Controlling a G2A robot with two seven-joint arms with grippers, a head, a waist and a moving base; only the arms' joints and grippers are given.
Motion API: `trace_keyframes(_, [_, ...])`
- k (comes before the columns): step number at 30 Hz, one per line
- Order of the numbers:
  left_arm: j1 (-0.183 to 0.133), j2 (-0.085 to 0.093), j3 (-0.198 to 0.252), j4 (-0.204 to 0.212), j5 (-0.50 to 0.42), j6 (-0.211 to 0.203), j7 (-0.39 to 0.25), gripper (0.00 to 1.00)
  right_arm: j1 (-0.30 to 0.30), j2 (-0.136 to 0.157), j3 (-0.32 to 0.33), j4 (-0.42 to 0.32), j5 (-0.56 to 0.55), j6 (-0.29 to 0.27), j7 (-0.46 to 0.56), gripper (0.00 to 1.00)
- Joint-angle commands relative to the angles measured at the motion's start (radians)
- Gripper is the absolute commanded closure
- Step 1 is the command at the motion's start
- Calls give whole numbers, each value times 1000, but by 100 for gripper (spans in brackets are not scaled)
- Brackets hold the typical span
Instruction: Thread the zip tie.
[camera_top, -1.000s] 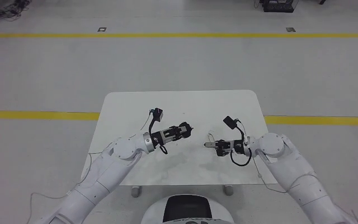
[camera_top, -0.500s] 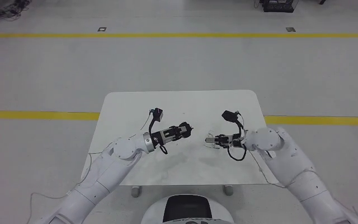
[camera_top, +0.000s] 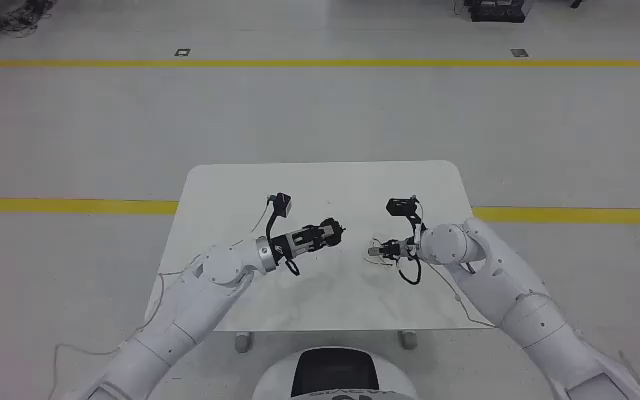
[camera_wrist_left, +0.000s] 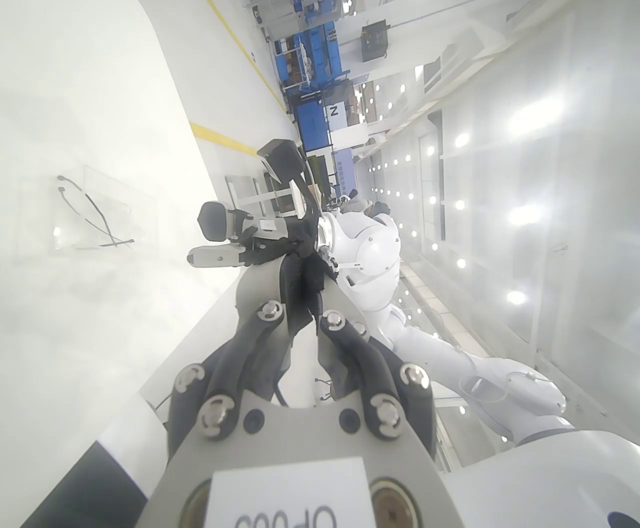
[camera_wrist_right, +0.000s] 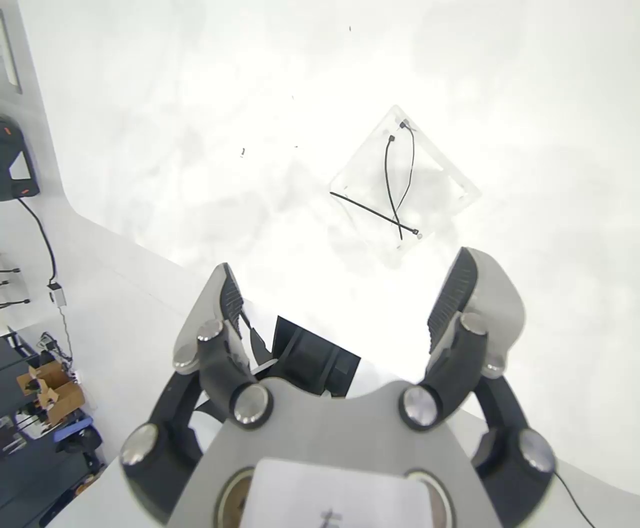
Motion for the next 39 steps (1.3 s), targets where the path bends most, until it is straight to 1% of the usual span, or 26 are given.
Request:
trace_keyframes(1, [0, 0, 0, 0, 0, 0, 0, 100, 0, 0, 0, 0, 0, 0, 0, 0])
trace_keyframes(4, [0, 0, 0, 0, 0, 0, 0, 100, 0, 0, 0, 0, 0, 0, 0, 0])
trace_keyframes(6, [0, 0, 0, 0, 0, 0, 0, 100, 2, -1, -4, 1, -25, -6, -26, 0])
trace_keyframes(8, [0, 0, 0, 0, 0, 0, 0, 100, 26, -5, -24, -4, -71, -5, -15, 0])
trace_keyframes(12, [0, 0, 0, 0, 0, 0, 0, 100, 90, -23, -79, 16, -132, -3, 17, 0])
trace_keyframes(15, [0, 0, 0, 0, 0, 0, 0, 100, 144, -44, -130, 53, -162, -7, 37, 0])
trace_keyframes(17, [0, 0, 0, 0, 0, 0, 0, 100, 183, -61, -172, 93, -185, -13, 58, 0])
trace_keyframes(20, [0, 0, 0, 0, 0, 0, 0, 100, 226, -89, -223, 164, -187, -10, 66, 0])
trace_keyframes(23, [0, 0, 0, 0, 0, 0, 0, 100, 253, -116, -263, 239, -170, -15, 64, 0])
trace_keyframes(24, [0, 0, 0, 0, 0, 0, 0, 100, 257, -123, -275, 258, -164, -30, 63, 0])
trace_keyframes(25, [0, 0, 0, 0, 0, 0, 0, 100, 262, -129, -281, 278, -158, -37, 61, 0])
trace_keyframes(26, [0, 0, 0, 0, 0, 0, 0, 100, 264, -131, -283, 283, -156, -37, 58, 0])
trace_keyframes(33, [0, 0, 0, 0, 0, 0, 0, 100, 261, -131, -283, 283, -155, -40, 54, 0])
trace_keyframes(36, [0, 0, 0, 0, 0, 0, 0, 100, 248, -128, -272, 274, -159, -61, 38, 0])
trace_keyframes(39, [0, 0, 0, 0, 0, 0, 0, 100, 238, -125, -264, 254, -180, -59, 47, 0])
